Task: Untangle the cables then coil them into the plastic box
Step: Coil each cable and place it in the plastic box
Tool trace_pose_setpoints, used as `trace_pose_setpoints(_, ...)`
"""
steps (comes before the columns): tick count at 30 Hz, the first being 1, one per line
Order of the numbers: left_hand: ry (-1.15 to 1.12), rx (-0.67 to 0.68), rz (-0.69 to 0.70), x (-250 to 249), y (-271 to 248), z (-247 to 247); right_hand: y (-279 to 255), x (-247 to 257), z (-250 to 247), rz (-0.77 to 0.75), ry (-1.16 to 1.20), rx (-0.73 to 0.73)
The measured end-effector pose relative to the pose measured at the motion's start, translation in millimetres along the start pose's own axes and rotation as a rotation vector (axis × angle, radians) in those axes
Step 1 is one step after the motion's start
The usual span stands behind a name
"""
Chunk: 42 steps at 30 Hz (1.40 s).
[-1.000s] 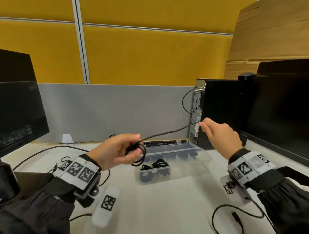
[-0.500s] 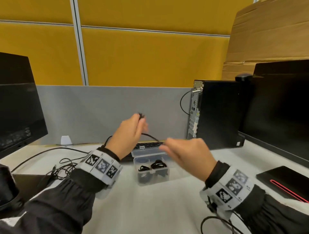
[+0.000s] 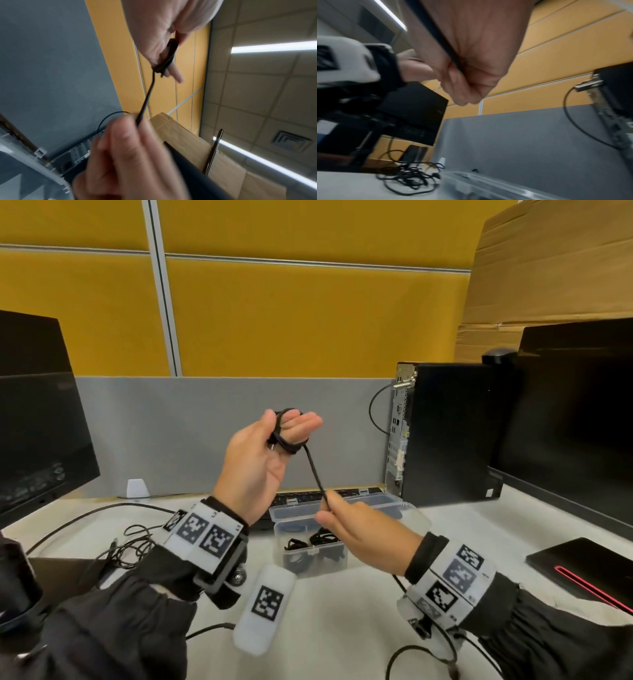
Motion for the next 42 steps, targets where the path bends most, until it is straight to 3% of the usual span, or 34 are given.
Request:
trace_pose_setpoints(2, 0.339, -0.003, 0.122, 4, 3, 4, 1, 12, 2, -0.037, 0.096, 0.006)
trace_pose_setpoints(5, 1.188, 0.198, 0.336, 21, -4, 15, 3, 13, -20, -0.014, 0.194, -0.080)
trace_pose_setpoints(7, 1.515, 0.286, 0.377, 28, -7, 7, 0, 1, -31, 0.062, 0.225, -0.062)
trace_pose_setpoints(12, 1.871, 0.364, 0.581, 12, -8, -9, -9, -19, -17, 0.119, 0.248, 0.105)
trace_pose_setpoints(16, 1.999, 0.166, 0.647, -17, 3, -43, -7, -36, -11, 0.171, 0.213, 0.150)
trace_pose_setpoints(19, 2.018, -0.042, 0.602, -47, 7, -73, -12, -48, -6, 0.190, 0.356, 0.185)
trace_pose_setpoints(23, 2.068, -0.088, 0.494, -43, 8, -90, -12, -50, -5, 0.185, 0.294, 0.181)
trace_pose_setpoints(27, 2.101, -0.113, 0.245, -31, 16, -110, -11, -57, -2, 0.181, 0.281, 0.130)
trace_pose_setpoints(29, 2.117, -0.068, 0.127, -20, 16, -111, -13, -70, -14, 0.242, 0.334, -0.007)
trace_pose_setpoints(32, 2.137, -0.002, 0.070, -9, 11, -101, -18, -87, -48, 0.296, 0.464, -0.335)
trace_pose_setpoints(36, 2.149, 0.252, -0.064, 18, 0, -86, -25, -95, -98, 0.259, 0.202, -0.711)
trace_pose_setpoints(38, 1.907, 0.380, -0.135, 28, -13, -71, -30, -91, -118, 0.210, 0.136, -0.861)
trace_pose_setpoints(40, 1.381, 0.464, -0.268, 31, -31, -46, -34, -95, -130, 0.206, 0.122, -0.954)
trace_pose_setpoints(42, 0.849, 0.529, -0.341, 26, -48, -13, -31, -108, -125, 0.248, 0.110, -0.916)
Point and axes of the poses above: each hand's wrist, its own y-axis towards the middle knuckle, its own z-axis out of the palm, x = y × z, the point moved 8 cm from there along y, towards the middle knuckle, and after that the axes turned 3 degrees about -z, right-handed, at the moved point
